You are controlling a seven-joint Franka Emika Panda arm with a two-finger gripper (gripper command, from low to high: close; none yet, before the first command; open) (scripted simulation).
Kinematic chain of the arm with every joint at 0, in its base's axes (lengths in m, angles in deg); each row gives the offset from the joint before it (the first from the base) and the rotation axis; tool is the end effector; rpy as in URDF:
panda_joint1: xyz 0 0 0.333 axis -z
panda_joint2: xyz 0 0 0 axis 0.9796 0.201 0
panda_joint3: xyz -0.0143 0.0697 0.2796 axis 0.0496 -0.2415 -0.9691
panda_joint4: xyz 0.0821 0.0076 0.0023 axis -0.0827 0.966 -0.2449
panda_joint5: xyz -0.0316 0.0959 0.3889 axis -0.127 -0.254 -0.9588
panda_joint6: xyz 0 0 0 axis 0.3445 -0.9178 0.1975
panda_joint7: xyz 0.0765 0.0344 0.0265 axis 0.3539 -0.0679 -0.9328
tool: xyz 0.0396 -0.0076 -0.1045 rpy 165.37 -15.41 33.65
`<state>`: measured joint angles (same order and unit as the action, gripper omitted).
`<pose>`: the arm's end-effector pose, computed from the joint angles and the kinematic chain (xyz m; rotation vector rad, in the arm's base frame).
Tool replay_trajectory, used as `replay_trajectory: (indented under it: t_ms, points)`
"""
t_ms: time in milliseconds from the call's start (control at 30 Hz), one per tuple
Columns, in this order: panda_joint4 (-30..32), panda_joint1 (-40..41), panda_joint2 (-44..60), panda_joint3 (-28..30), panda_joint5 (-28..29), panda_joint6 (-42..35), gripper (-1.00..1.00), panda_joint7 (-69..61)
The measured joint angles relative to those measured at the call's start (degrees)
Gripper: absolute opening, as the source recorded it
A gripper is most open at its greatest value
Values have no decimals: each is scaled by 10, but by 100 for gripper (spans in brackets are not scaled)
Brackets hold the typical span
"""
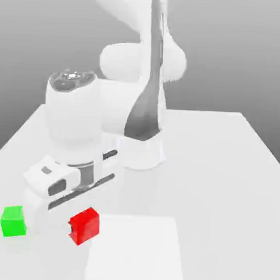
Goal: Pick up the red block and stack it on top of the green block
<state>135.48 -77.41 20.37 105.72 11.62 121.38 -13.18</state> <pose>0.4199 -0.1868 0.1948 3.1326 -0.1113 -0.0024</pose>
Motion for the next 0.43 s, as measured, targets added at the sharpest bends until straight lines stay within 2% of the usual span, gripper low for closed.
replay_trajectory:
  t_ms: [133, 333, 367, 433]
  points:
    - [2, 97, -4, 52, -15, -4, -100, -95]
    - [-5, 134, 81, 9, -108, 63, -100, -175]
    - [-5, 140, 90, 2, -118, 70, 100, -182]
    - [-5, 140, 90, 2, -118, 70, 100, -182]
